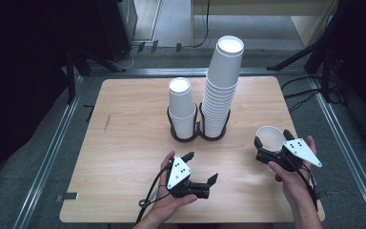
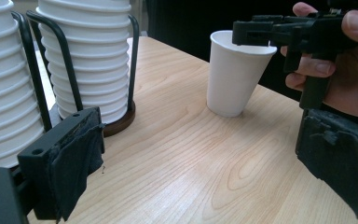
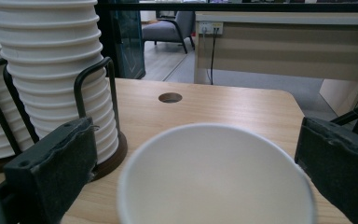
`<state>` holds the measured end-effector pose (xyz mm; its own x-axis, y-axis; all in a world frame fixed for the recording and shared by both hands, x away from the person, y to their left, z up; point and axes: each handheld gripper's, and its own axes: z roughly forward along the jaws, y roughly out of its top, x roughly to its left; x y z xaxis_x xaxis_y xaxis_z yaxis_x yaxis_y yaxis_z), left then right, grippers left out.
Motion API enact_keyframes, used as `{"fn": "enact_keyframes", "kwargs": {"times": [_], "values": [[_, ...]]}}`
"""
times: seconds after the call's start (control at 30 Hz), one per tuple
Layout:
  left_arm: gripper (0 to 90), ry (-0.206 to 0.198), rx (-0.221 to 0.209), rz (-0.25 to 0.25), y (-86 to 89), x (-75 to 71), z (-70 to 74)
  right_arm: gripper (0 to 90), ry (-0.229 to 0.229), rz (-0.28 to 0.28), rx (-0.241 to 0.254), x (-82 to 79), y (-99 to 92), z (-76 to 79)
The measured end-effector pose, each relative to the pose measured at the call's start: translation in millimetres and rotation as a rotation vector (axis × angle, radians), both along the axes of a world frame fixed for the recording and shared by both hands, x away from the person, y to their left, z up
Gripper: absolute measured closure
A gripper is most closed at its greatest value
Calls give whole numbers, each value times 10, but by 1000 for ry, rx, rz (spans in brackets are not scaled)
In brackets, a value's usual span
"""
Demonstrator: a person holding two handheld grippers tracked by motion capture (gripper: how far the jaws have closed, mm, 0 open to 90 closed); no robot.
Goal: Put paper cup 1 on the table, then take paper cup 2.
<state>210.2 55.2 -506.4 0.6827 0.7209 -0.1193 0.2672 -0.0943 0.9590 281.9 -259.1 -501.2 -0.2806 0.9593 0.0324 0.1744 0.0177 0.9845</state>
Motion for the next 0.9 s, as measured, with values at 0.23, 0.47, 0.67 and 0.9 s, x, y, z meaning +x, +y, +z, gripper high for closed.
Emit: {"fn": "enact_keyframes", "kwargs": {"times": [0.23,0.47,0.67,0.9], "values": [[14,1,-1,5,7,7,-3,0,-21,-2,5,-31,0,91],[14,7,-12,12,23,23,9,0,-36,-5,6,-64,-12,175],[14,4,-10,31,23,63,38,0,-46,1,1,-102,27,287],[14,-12,-12,56,42,133,117,0,-69,14,8,-141,82,485]]}}
